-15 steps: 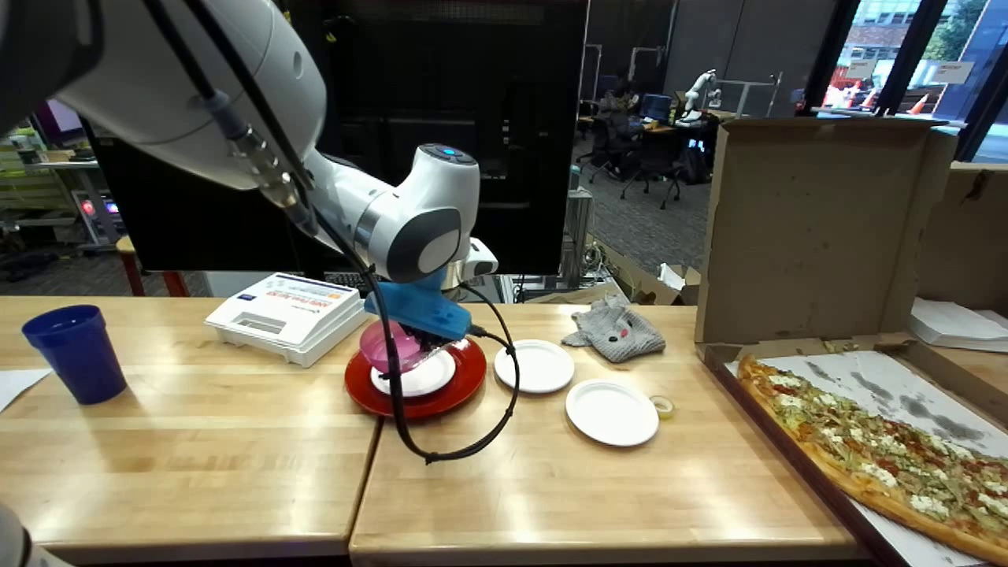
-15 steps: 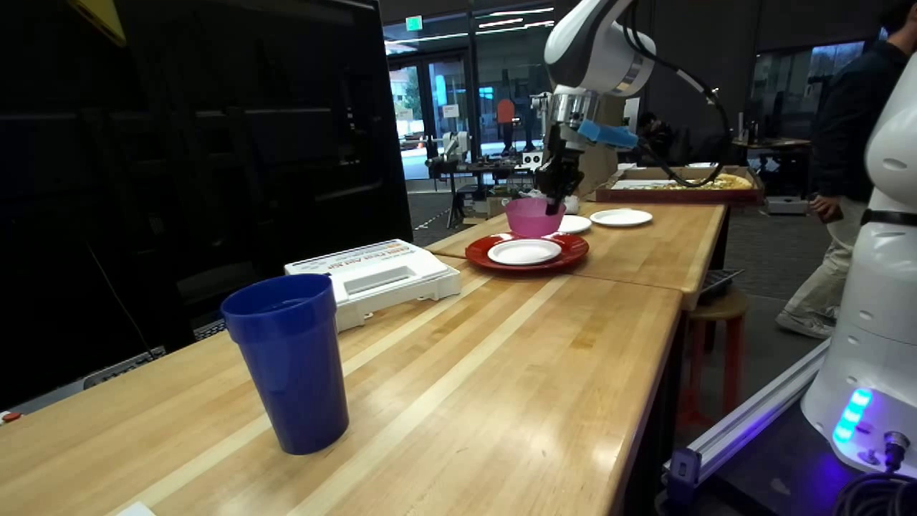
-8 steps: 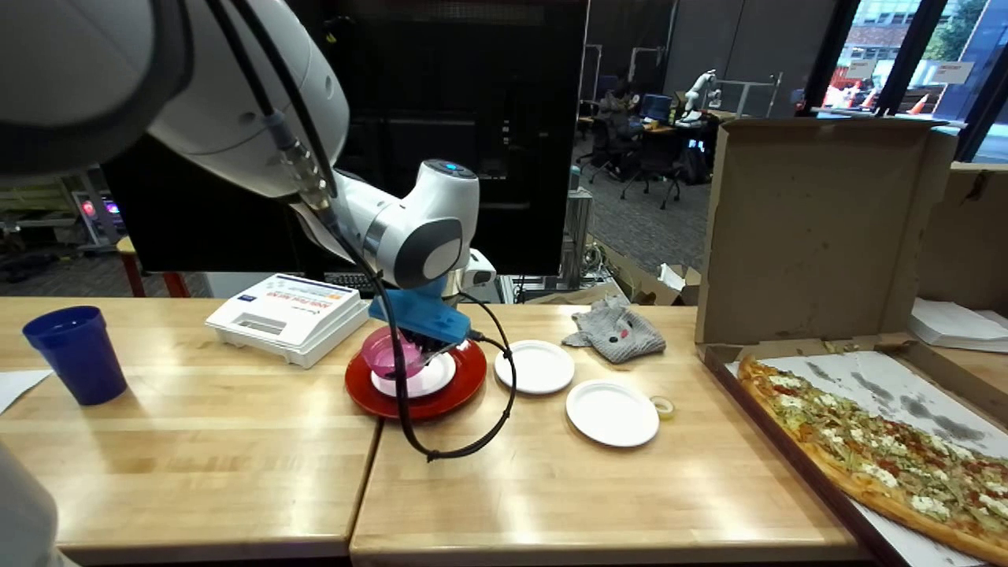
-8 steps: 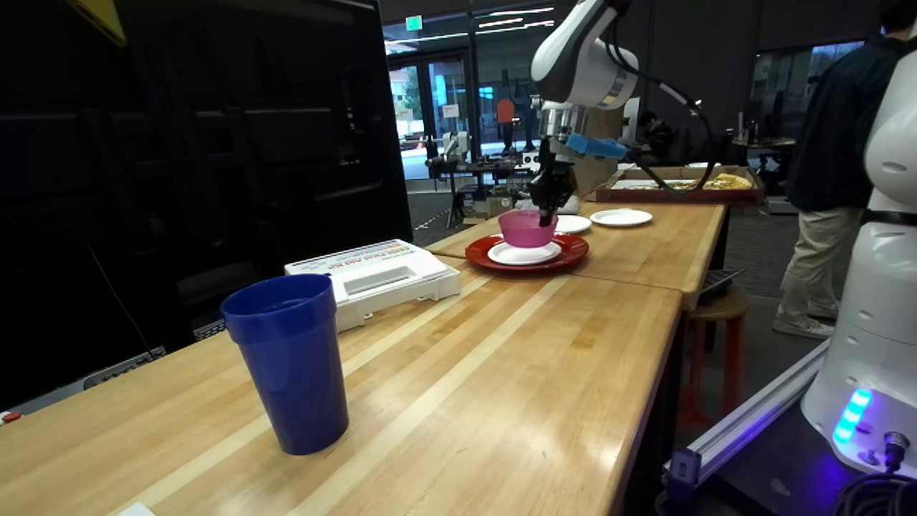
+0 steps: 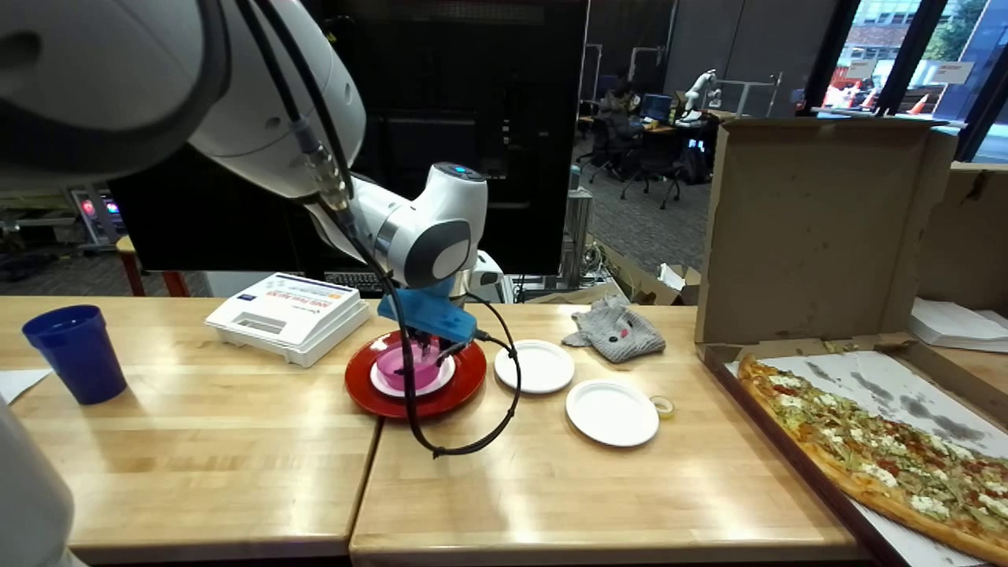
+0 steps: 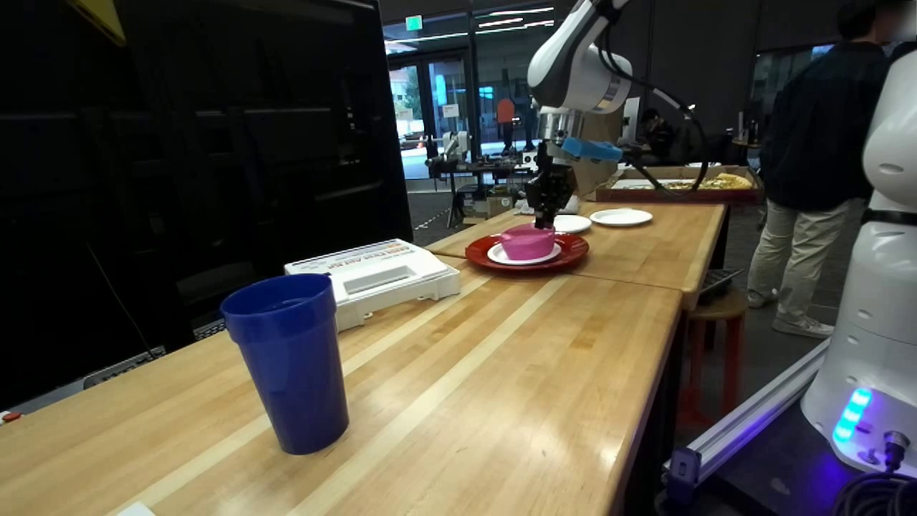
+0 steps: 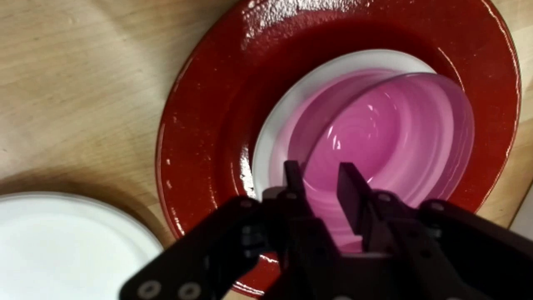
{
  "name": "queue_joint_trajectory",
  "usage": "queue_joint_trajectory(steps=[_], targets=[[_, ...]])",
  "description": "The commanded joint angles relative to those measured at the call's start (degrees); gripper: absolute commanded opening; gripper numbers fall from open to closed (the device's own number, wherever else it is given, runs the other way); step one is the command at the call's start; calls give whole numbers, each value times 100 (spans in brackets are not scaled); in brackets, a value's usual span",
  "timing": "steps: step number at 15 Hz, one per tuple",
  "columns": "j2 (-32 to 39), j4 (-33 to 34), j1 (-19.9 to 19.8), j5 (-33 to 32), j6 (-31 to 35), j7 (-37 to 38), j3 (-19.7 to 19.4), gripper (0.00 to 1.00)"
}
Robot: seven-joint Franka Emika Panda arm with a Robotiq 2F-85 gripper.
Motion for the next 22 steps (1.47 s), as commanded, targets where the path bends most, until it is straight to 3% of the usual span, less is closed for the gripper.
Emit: queue_joint_trajectory(steps=[1,7,15,22], targets=[[49,78,-111,104,-13,28,106,59],[-225,-178,-143,127,63,-64,111,99],[-1181,-1482,-227,234,1295,-177,-59,100],[-2181,-2818,233,1426,2492,-534,-669,100]])
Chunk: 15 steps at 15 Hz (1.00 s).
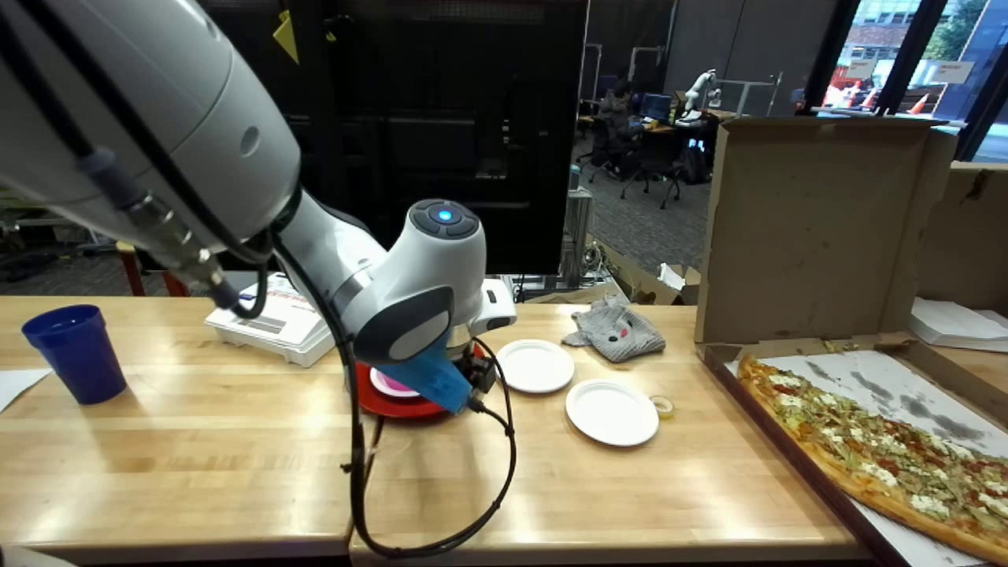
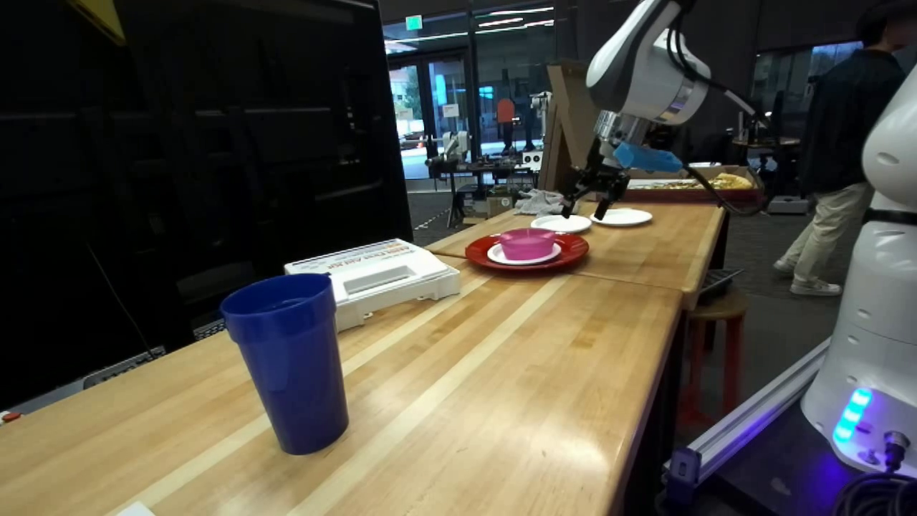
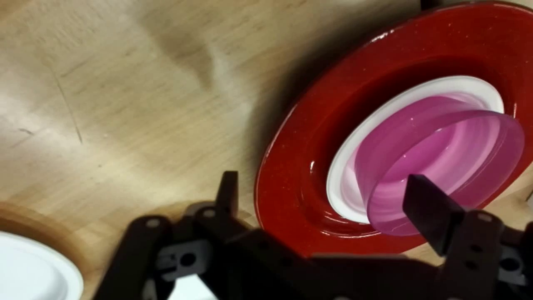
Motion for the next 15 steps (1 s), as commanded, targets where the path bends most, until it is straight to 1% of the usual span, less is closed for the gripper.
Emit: queue_joint_trajectory(steps=[1,2,3,5,6,9,14,15], targets=[[-683,-713,255,696,526,-247,-272,100],[-354,-347,206,958,572,-391,-268,100],[-370,-410,176,1111,802,-452,-242,100],[-190,-362,-135,1104,1201,-602,-35,100],[-292,-343,80,966,882,-384,-188,100],[-194,-327,-78,966,1082,-451,-132,100],[-157,-316,-86,966,1113,-451,-107,100],[-215,-279,101,1164,907,-671,-309,100]])
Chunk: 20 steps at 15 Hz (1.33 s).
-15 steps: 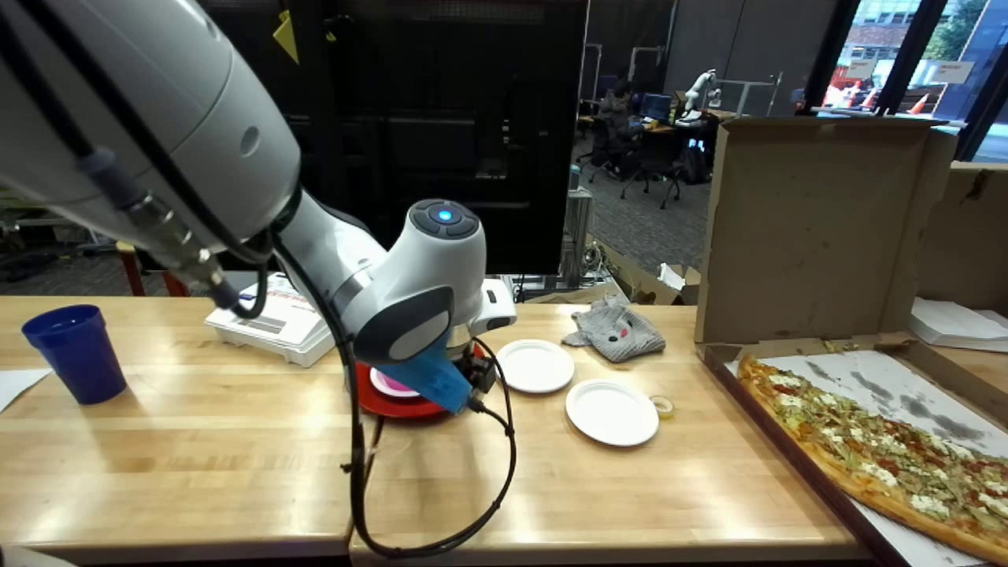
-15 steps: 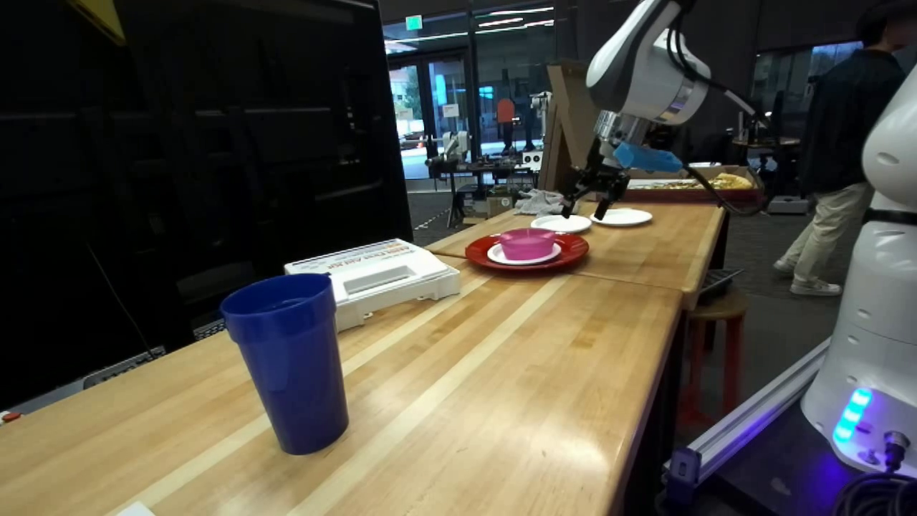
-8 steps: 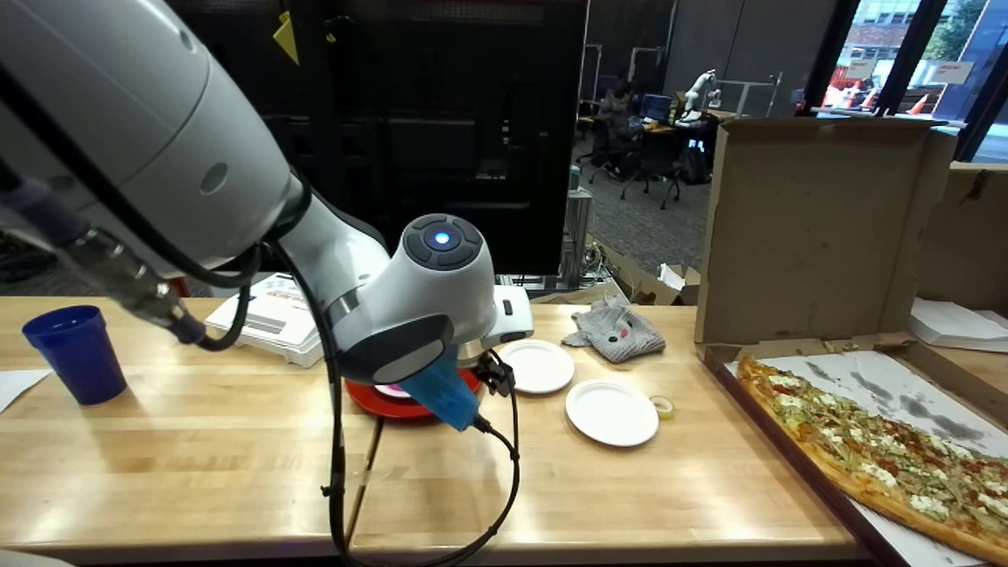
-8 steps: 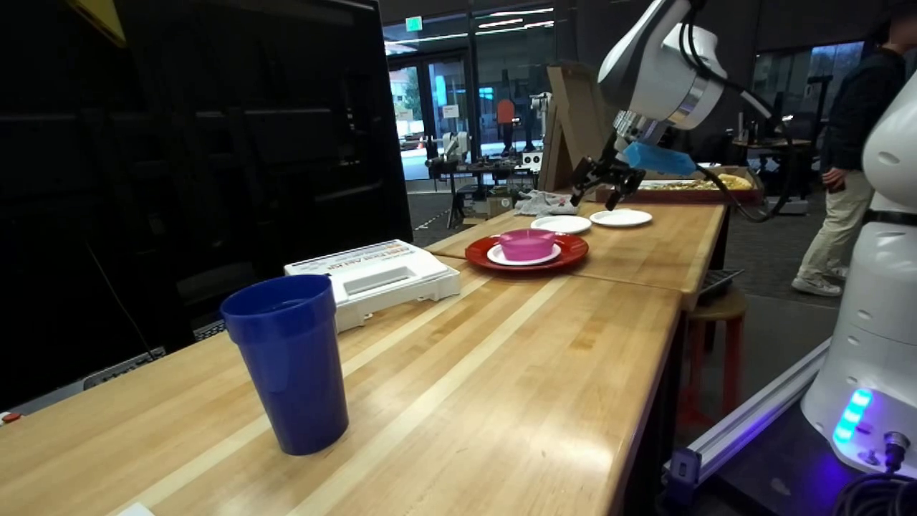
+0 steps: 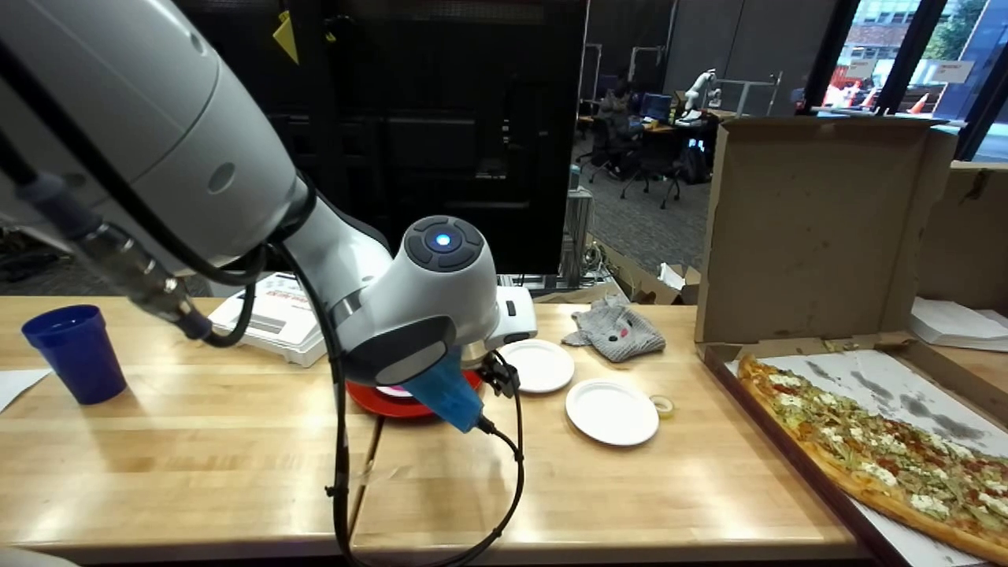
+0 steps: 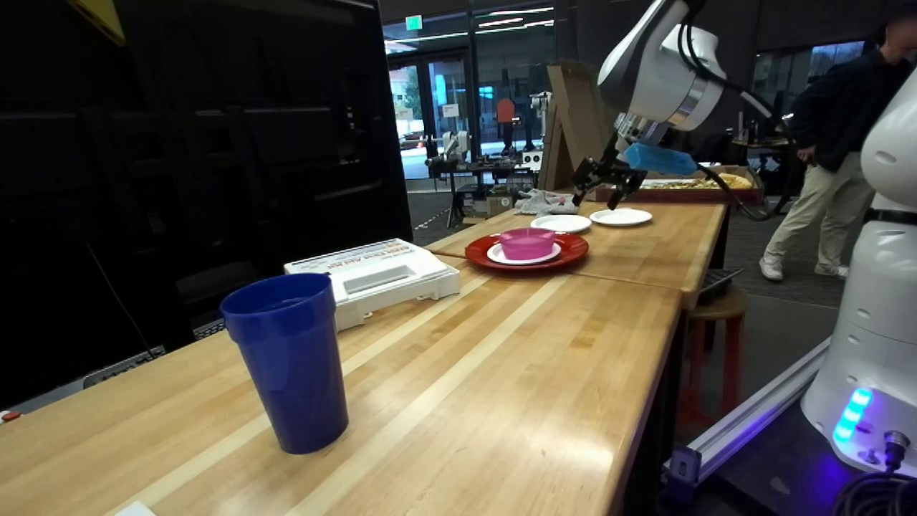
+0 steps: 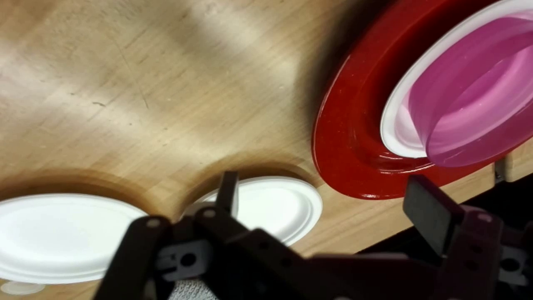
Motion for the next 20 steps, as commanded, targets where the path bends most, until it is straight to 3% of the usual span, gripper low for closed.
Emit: queue_joint_trajectory(steps=[1,4,7,11,12,15,20], targets=[[-89,102,456,478,-348,-485,-455,100],[-69,371,1089,1501,-919,-1399,-1182,100],[107,668,1334,2309,-1992,-2392,-1859,100],[581,1072,1253,2291,-3744,-2690,-2460,100],[795,1202,549,2390,-4241,-2704,-1854,100],[1189,1631,10,2213,-5203,-2421,-1486,100],[1784,2378,-565,2505,-6162,-2155,-925,100]])
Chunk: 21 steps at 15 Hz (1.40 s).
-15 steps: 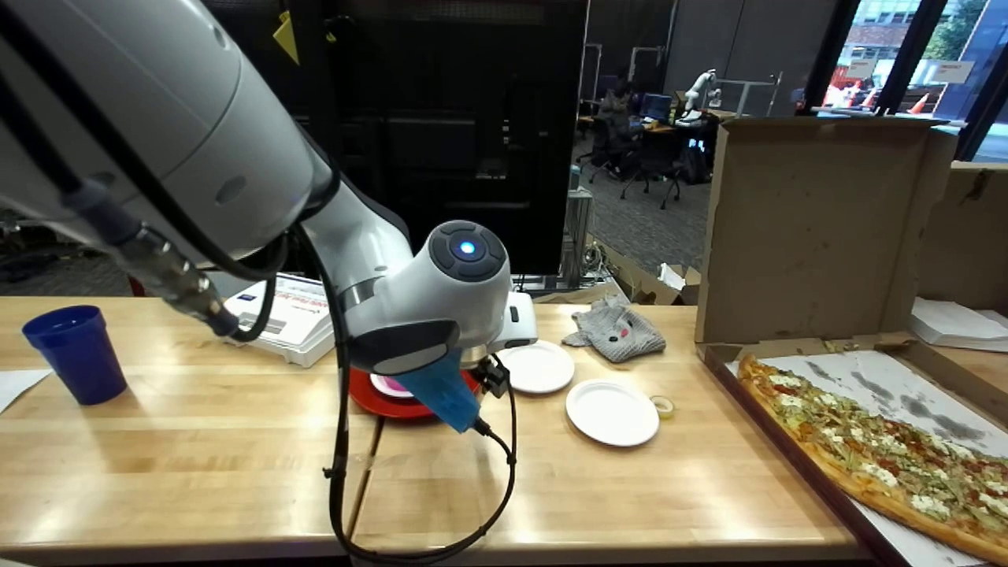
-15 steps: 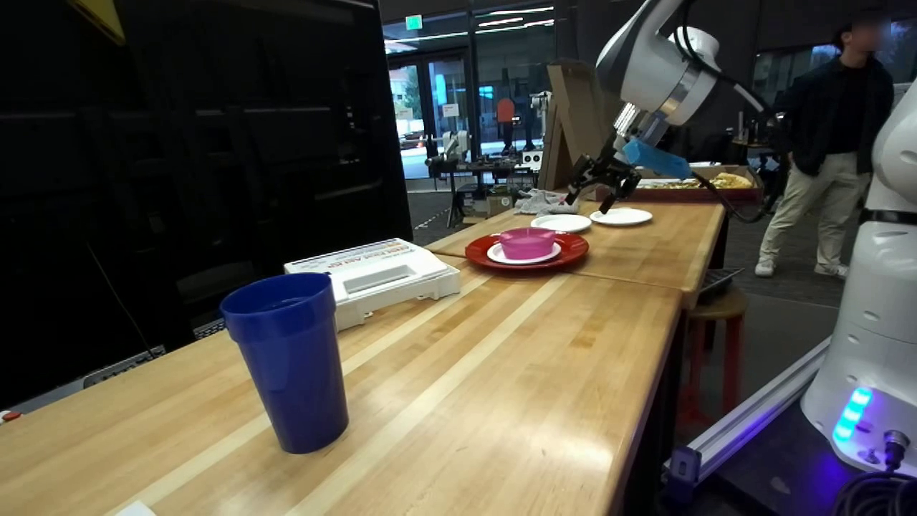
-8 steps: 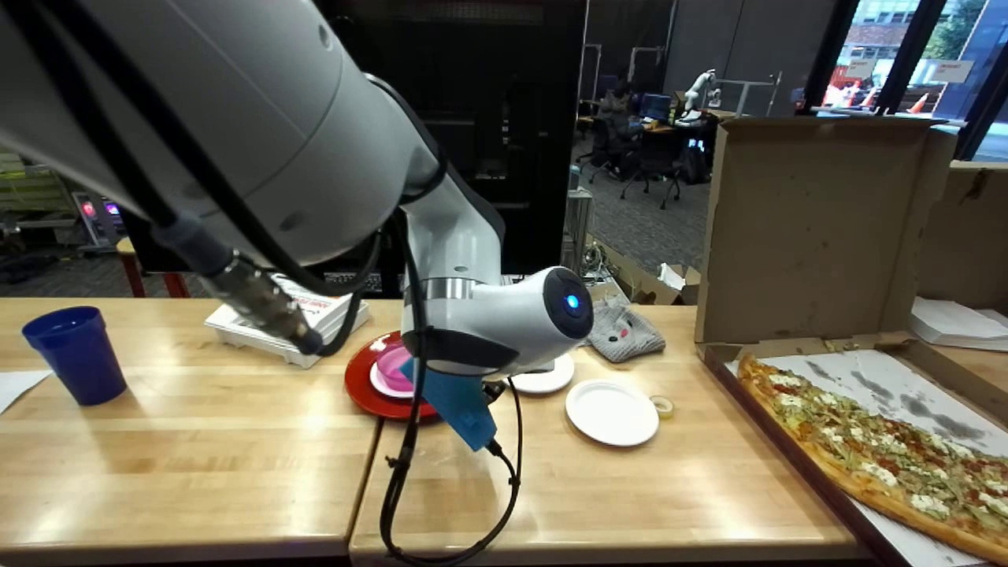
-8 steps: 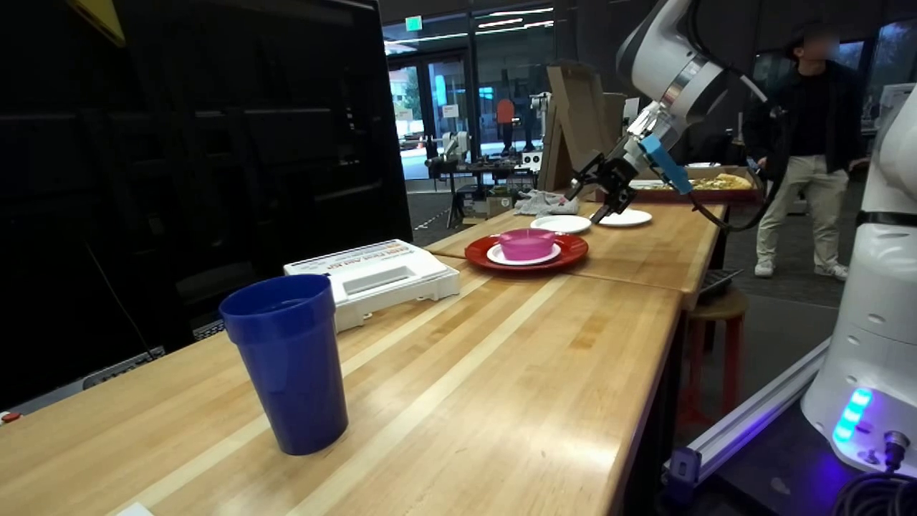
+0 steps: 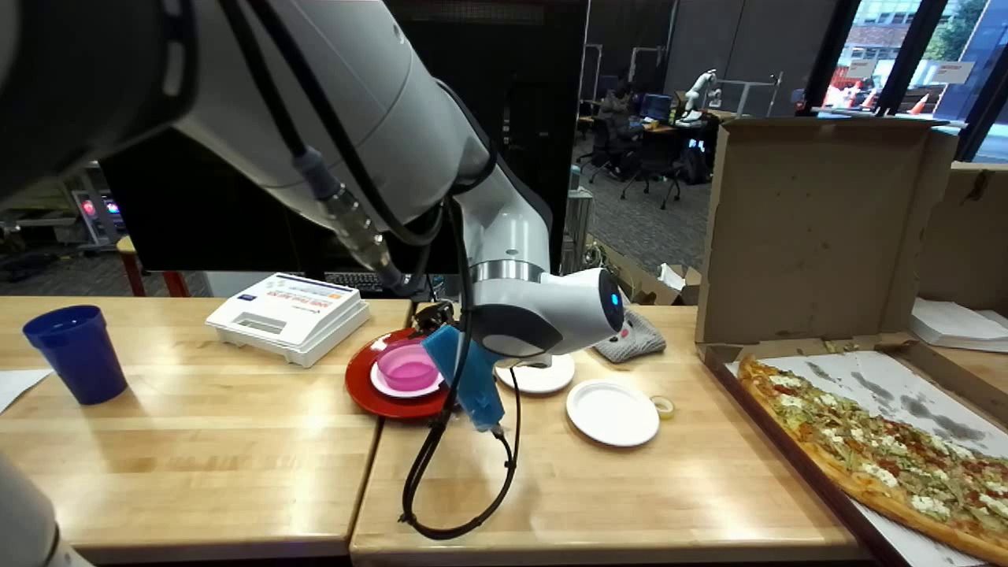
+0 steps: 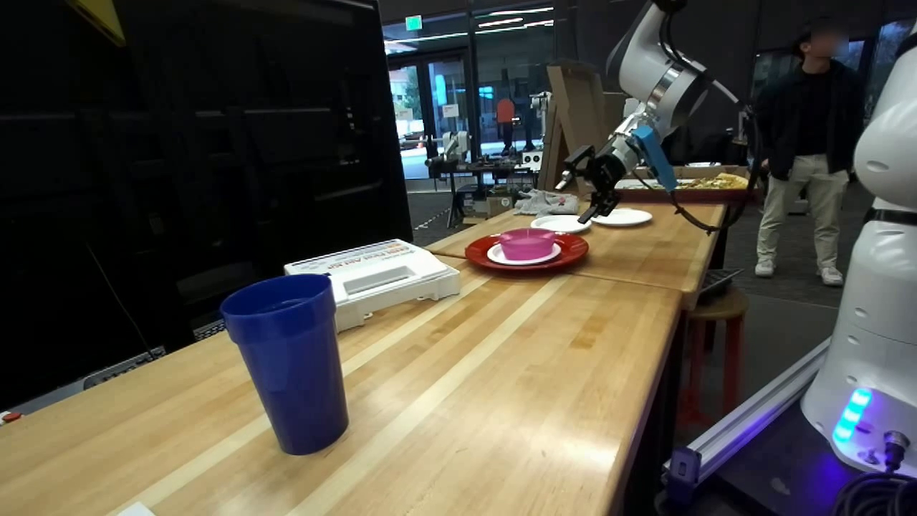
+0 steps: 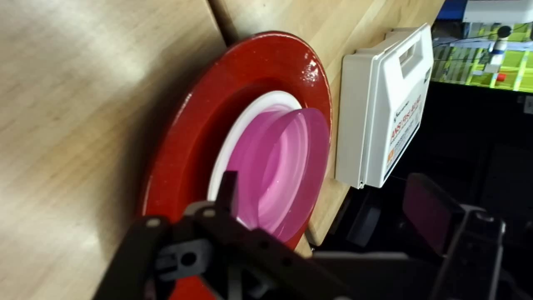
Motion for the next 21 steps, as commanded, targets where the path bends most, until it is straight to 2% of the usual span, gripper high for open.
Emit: queue_joint_trajectory(steps=[1,5,7,19,21], targets=[[477,613,-389,292,-662,237,389,100],[840,1136,-584,597,-1366,338,630,100],[971,1361,-617,738,-1488,541,735,100],[1053,1981,-563,771,-1117,1621,1062,100],[1053,2015,-567,752,-1217,1720,1097,100]])
